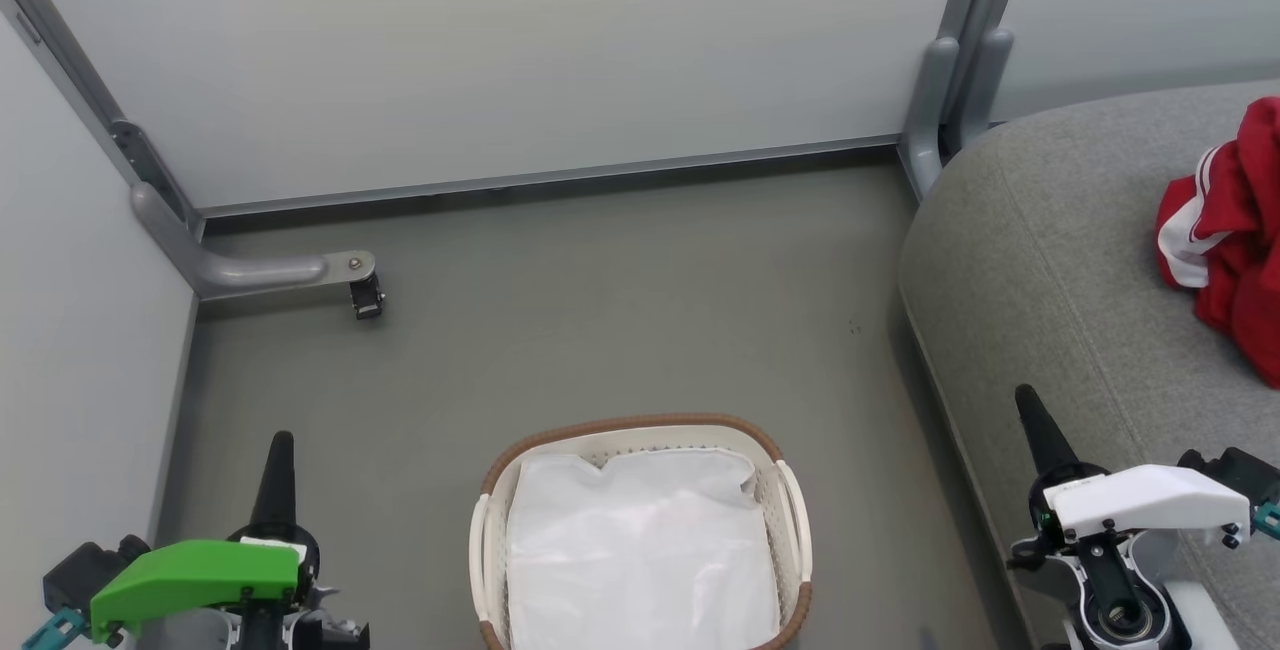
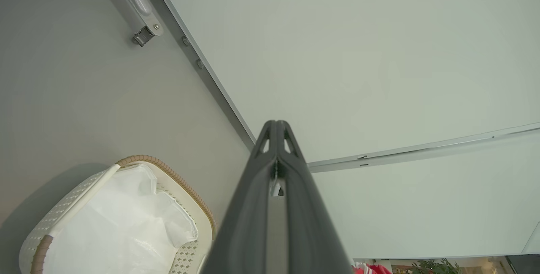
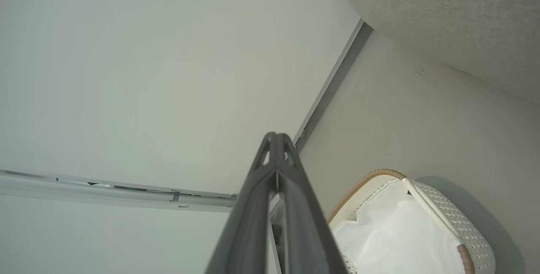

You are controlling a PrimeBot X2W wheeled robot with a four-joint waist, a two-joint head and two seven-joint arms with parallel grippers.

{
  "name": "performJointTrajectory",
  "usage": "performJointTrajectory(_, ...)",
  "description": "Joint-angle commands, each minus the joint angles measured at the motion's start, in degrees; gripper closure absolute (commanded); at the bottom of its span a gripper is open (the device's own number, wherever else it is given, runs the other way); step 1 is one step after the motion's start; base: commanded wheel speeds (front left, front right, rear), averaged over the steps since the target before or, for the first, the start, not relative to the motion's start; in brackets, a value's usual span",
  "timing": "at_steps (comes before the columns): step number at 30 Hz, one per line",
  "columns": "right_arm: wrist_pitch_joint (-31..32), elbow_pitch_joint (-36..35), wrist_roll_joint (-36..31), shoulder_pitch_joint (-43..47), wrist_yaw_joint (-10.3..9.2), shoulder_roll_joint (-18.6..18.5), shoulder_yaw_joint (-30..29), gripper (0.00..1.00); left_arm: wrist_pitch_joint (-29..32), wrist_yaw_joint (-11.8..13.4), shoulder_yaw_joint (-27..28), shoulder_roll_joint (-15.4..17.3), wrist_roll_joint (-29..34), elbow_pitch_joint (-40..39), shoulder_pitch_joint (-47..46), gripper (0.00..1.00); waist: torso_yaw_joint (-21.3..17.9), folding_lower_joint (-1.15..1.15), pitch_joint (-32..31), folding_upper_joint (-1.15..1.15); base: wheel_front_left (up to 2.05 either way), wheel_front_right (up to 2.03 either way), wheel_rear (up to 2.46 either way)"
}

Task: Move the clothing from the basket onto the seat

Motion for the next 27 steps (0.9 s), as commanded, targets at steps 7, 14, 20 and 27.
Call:
performJointTrajectory(7,1.17,-1.37,4.57,0.56,-0.03,-0.34,-0.86,1.0,1.13,-0.4,0.6,0.37,-4.42,-0.8,-1.39,1.0,0.05,0.0,-0.15,0.0,0.0,0.0,0.0)
performJointTrajectory(14,2.05,-2.04,8.04,0.99,-0.03,-0.36,-1.36,1.0,2.07,-0.63,0.93,0.4,-7.71,-1.06,-1.7,1.0,0.09,0.0,-0.29,0.0,0.0,0.0,0.0)
performJointTrajectory(20,2.71,-2.57,10.78,1.28,-0.04,-0.38,-1.8,1.0,2.74,-0.72,1.21,0.41,-10.27,-1.29,-1.84,1.0,0.12,0.0,-0.41,0.0,0.0,0.0,0.0)
performJointTrajectory(27,3.57,-3.1,13.9,1.65,-0.04,-0.4,-2.3,1.0,3.56,-0.87,1.54,0.43,-13.26,-1.56,-2.06,1.0,0.16,0.0,-0.55,0.0,0.0,0.0,0.0)
